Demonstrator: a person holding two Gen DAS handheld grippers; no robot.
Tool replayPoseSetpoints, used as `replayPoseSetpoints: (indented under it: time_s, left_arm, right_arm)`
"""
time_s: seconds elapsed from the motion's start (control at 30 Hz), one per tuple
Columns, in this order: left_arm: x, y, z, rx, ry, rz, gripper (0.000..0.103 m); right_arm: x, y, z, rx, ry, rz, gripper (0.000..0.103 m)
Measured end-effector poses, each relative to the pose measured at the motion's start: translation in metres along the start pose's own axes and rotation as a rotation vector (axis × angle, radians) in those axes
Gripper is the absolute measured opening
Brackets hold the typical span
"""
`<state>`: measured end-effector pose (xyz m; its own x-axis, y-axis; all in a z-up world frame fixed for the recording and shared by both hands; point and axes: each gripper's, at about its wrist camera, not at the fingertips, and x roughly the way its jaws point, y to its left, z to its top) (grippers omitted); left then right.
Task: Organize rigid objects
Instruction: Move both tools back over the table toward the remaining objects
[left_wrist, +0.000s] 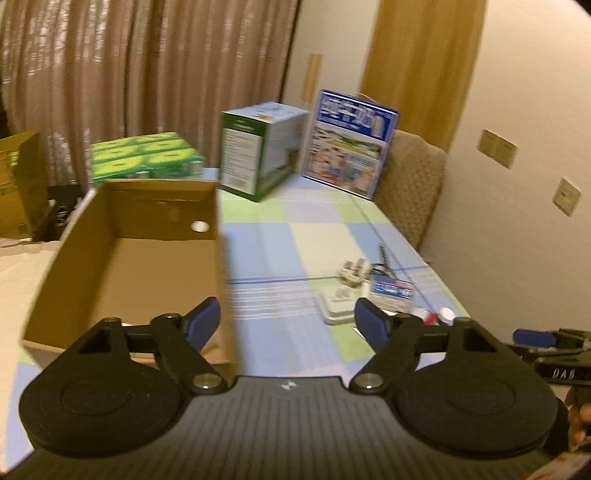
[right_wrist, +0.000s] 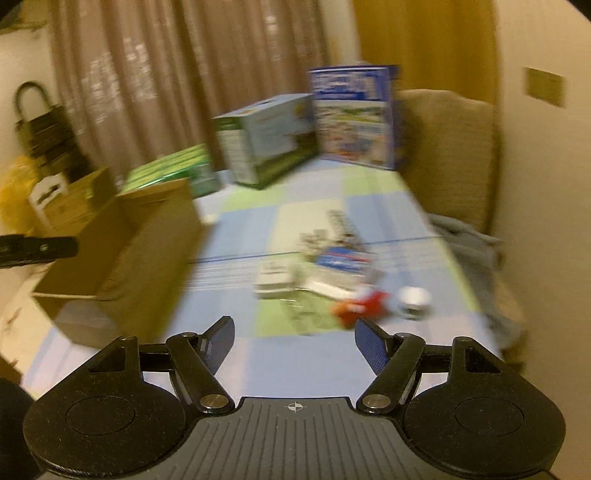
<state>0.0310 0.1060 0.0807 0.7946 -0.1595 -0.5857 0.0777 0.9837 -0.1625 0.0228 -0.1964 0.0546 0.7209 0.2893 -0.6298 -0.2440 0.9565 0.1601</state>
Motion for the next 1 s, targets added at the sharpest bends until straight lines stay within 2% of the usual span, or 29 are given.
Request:
replayPoseSetpoints:
  time_s: [0.17, 0.3, 0.47, 0.67, 1.0]
  left_arm:
    - [0.019, -0.038, -0.010, 0.032, 0.030, -0.044, 0.087]
    - [0.033, -0.063, -0.018, 0.073, 0.048, -0.054, 0.091]
    - [0.054, -0.083, -0.027, 0.107, 0.074, -0.057, 0.092]
    - [0.082, -0.097, -0.035, 0.141, 0.109, -0.040, 0.092]
    - [0.138, -0.111, -0.041, 0.176, 0.149, -0.070, 0.090]
  right_arm:
    - [-0.020, -0.044, 0.002, 0.037, -0.030, -0.089, 0.081]
    - [-0.026, -0.066, 0.006, 0.048, -0.040, -0.112, 0.082]
    - [-0.023, -0.085, 0.009, 0.034, -0.035, -0.116, 0.082]
    - [0.003, -0.100, 0.015, 0.015, 0.003, -0.111, 0.082]
    - [0.072, -0.122, 0.007, -0.007, 0.085, -0.067, 0.082]
